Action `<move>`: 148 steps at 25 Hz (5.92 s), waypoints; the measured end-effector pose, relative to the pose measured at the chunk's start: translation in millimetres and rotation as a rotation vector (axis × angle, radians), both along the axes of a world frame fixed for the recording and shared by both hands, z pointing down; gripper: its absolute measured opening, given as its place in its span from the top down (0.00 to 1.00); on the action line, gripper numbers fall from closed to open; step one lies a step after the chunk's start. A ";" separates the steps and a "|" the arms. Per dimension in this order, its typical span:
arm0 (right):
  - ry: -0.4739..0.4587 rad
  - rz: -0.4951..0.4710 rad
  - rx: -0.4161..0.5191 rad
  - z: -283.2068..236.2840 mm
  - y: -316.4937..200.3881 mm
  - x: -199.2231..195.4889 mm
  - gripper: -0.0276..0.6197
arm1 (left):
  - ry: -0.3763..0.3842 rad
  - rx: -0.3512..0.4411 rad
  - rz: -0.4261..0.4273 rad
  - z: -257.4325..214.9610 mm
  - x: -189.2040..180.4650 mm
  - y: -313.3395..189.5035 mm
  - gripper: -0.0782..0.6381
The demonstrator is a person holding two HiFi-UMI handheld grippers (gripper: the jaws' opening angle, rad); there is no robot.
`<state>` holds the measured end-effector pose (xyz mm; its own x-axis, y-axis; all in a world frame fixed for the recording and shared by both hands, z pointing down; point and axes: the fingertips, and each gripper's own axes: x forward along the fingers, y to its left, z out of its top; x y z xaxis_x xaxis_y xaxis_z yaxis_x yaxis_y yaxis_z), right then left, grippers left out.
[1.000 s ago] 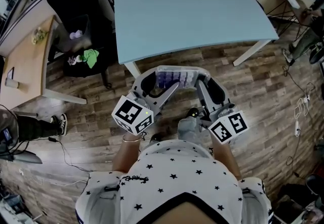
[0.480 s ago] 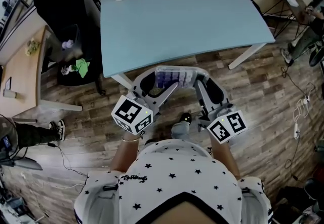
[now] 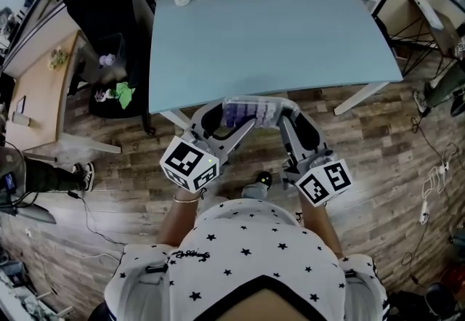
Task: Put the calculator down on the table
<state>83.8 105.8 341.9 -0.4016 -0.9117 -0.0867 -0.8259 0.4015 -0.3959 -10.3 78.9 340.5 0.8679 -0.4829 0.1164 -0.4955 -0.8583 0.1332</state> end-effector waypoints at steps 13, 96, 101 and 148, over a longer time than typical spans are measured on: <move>0.008 0.009 0.025 -5.8 -3.2 25.2 0.81 | 0.011 0.027 -0.001 -5.7 25.6 -3.5 0.52; 0.086 -0.010 -0.341 116.3 -365.8 68.4 0.80 | -0.027 -0.265 -0.029 121.8 69.2 -362.9 0.52; 0.107 -0.076 -0.388 135.6 -372.3 69.4 0.81 | -0.029 -0.313 -0.092 141.9 69.0 -363.0 0.52; 0.259 -0.252 -0.641 240.6 -392.1 80.4 0.80 | -0.223 -0.479 -0.306 245.3 76.5 -365.2 0.47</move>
<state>164.2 -286.3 582.6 -0.5410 -0.6287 0.5587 -0.8380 0.3468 -0.4212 66.3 -286.3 585.8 0.6280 -0.5554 0.5452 -0.7703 -0.5433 0.3339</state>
